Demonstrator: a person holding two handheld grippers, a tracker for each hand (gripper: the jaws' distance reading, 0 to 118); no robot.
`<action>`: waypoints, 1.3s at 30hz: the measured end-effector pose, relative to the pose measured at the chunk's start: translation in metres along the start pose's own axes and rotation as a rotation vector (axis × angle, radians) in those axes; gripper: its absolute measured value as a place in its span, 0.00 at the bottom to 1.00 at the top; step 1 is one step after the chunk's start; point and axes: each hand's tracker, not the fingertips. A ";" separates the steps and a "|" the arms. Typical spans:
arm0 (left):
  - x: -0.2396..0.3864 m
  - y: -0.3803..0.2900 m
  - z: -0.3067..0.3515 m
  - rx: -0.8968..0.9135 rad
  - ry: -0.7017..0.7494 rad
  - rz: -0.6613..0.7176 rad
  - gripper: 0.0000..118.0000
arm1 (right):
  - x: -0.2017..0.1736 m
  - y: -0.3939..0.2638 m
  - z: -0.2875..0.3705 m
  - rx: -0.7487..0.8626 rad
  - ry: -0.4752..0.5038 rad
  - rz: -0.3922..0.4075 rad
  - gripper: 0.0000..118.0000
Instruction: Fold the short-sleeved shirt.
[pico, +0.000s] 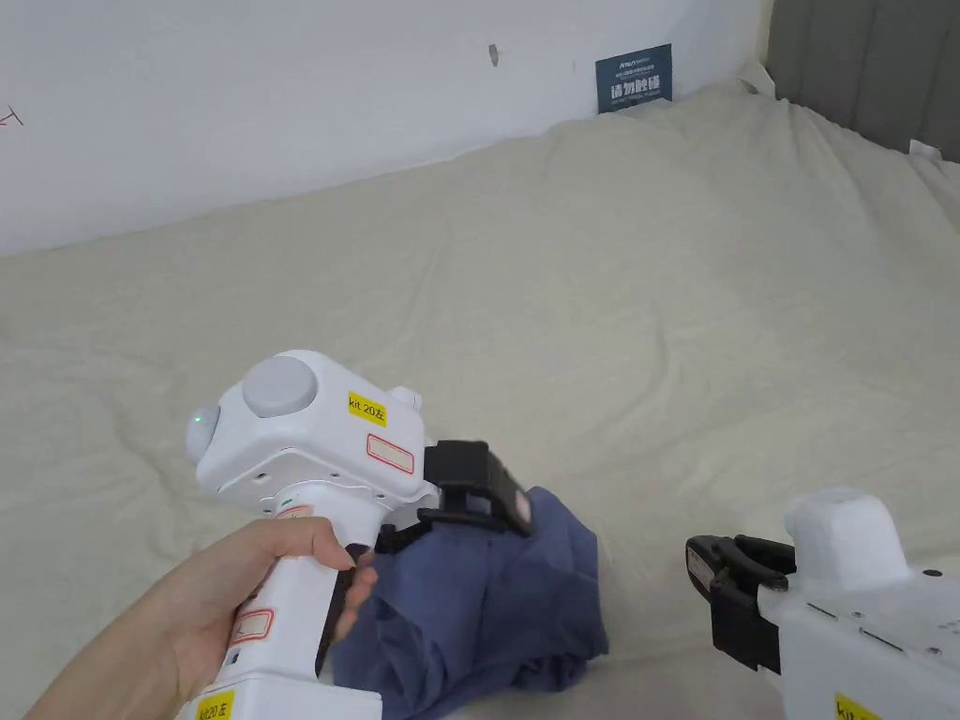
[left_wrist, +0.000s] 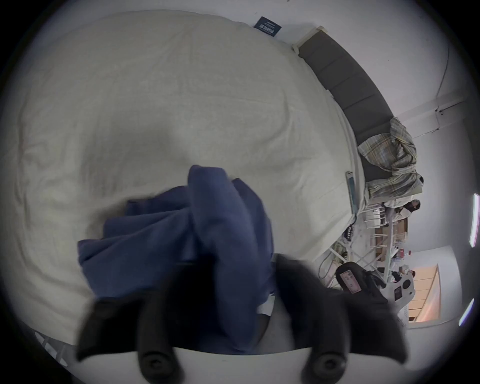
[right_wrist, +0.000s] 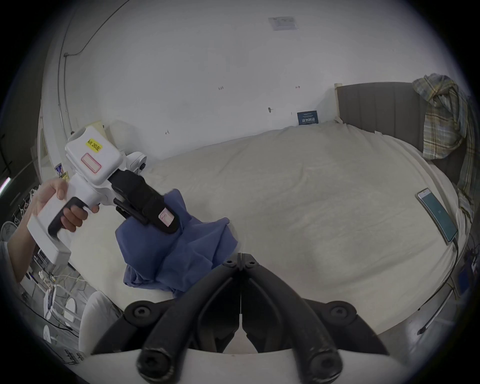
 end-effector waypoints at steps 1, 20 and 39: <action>0.003 -0.002 -0.001 -0.020 -0.031 0.013 1.00 | 0.001 0.000 0.000 0.000 0.000 -0.005 0.00; 0.019 -0.008 0.025 0.008 -0.235 -0.026 0.81 | -0.006 0.000 0.007 0.003 -0.007 0.029 0.00; -0.021 -0.021 -0.031 0.047 -0.054 0.039 0.02 | 0.010 -0.004 0.005 -0.004 -0.034 0.005 0.00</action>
